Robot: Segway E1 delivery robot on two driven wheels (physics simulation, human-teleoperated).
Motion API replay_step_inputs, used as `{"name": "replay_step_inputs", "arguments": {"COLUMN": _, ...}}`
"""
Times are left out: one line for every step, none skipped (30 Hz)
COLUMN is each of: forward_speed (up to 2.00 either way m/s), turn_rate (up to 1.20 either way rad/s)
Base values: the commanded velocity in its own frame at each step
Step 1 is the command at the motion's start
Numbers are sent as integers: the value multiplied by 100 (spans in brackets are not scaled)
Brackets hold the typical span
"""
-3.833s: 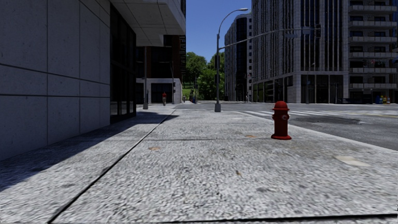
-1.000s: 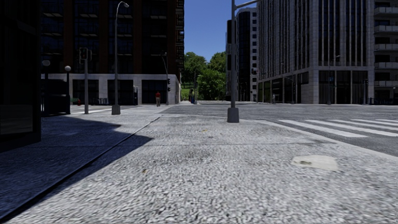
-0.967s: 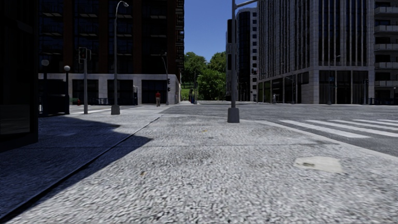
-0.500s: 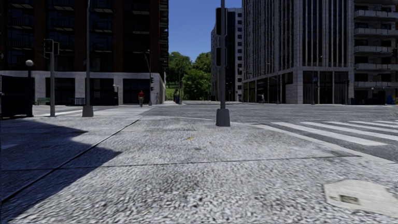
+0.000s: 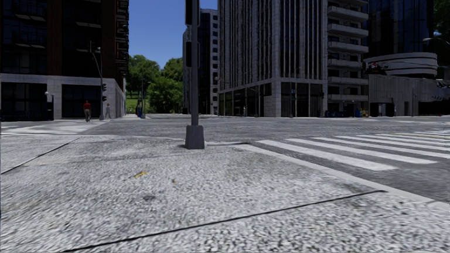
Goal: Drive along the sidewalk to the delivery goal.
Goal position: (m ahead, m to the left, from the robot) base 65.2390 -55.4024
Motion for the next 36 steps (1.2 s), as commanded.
{"name": "replay_step_inputs", "arguments": {"forward_speed": 200, "turn_rate": -60}}
{"name": "replay_step_inputs", "arguments": {"forward_speed": 200, "turn_rate": -59}}
{"name": "replay_step_inputs", "arguments": {"forward_speed": 200, "turn_rate": -58}}
{"name": "replay_step_inputs", "arguments": {"forward_speed": 200, "turn_rate": -58}}
{"name": "replay_step_inputs", "arguments": {"forward_speed": 200, "turn_rate": -58}}
{"name": "replay_step_inputs", "arguments": {"forward_speed": 200, "turn_rate": -58}}
{"name": "replay_step_inputs", "arguments": {"forward_speed": 200, "turn_rate": -58}}
{"name": "replay_step_inputs", "arguments": {"forward_speed": 200, "turn_rate": -58}}
{"name": "replay_step_inputs", "arguments": {"forward_speed": 200, "turn_rate": -58}}
{"name": "replay_step_inputs", "arguments": {"forward_speed": 200, "turn_rate": -58}}
{"name": "replay_step_inputs", "arguments": {"forward_speed": 200, "turn_rate": -57}}
{"name": "replay_step_inputs", "arguments": {"forward_speed": 200, "turn_rate": -57}}
{"name": "replay_step_inputs", "arguments": {"forward_speed": 200, "turn_rate": -57}}
{"name": "replay_step_inputs", "arguments": {"forward_speed": 200, "turn_rate": -53}}
{"name": "replay_step_inputs", "arguments": {"forward_speed": 200, "turn_rate": -53}}
{"name": "replay_step_inputs", "arguments": {"forward_speed": 200, "turn_rate": -50}}
{"name": "replay_step_inputs", "arguments": {"forward_speed": 200, "turn_rate": -49}}
{"name": "replay_step_inputs", "arguments": {"forward_speed": 200, "turn_rate": -46}}
{"name": "replay_step_inputs", "arguments": {"forward_speed": 200, "turn_rate": -45}}
{"name": "replay_step_inputs", "arguments": {"forward_speed": 200, "turn_rate": -45}}
{"name": "replay_step_inputs", "arguments": {"forward_speed": 200, "turn_rate": -45}}
{"name": "replay_step_inputs", "arguments": {"forward_speed": 200, "turn_rate": -45}}
{"name": "replay_step_inputs", "arguments": {"forward_speed": 200, "turn_rate": -45}}
{"name": "replay_step_inputs", "arguments": {"forward_speed": 200, "turn_rate": -45}}
{"name": "replay_step_inputs", "arguments": {"forward_speed": 200, "turn_rate": -45}}
{"name": "replay_step_inputs", "arguments": {"forward_speed": 200, "turn_rate": -44}}
{"name": "replay_step_inputs", "arguments": {"forward_speed": 200, "turn_rate": -42}}
{"name": "replay_step_inputs", "arguments": {"forward_speed": 200, "turn_rate": -42}}
{"name": "replay_step_inputs", "arguments": {"forward_speed": 200, "turn_rate": -41}}
{"name": "replay_step_inputs", "arguments": {"forward_speed": 200, "turn_rate": -41}}
{"name": "replay_step_inputs", "arguments": {"forward_speed": 200, "turn_rate": -41}}
{"name": "replay_step_inputs", "arguments": {"forward_speed": 200, "turn_rate": -41}}
{"name": "replay_step_inputs", "arguments": {"forward_speed": 200, "turn_rate": -41}}
{"name": "replay_step_inputs", "arguments": {"forward_speed": 200, "turn_rate": -41}}
{"name": "replay_step_inputs", "arguments": {"forward_speed": 200, "turn_rate": -41}}
{"name": "replay_step_inputs", "arguments": {"forward_speed": 200, "turn_rate": -41}}
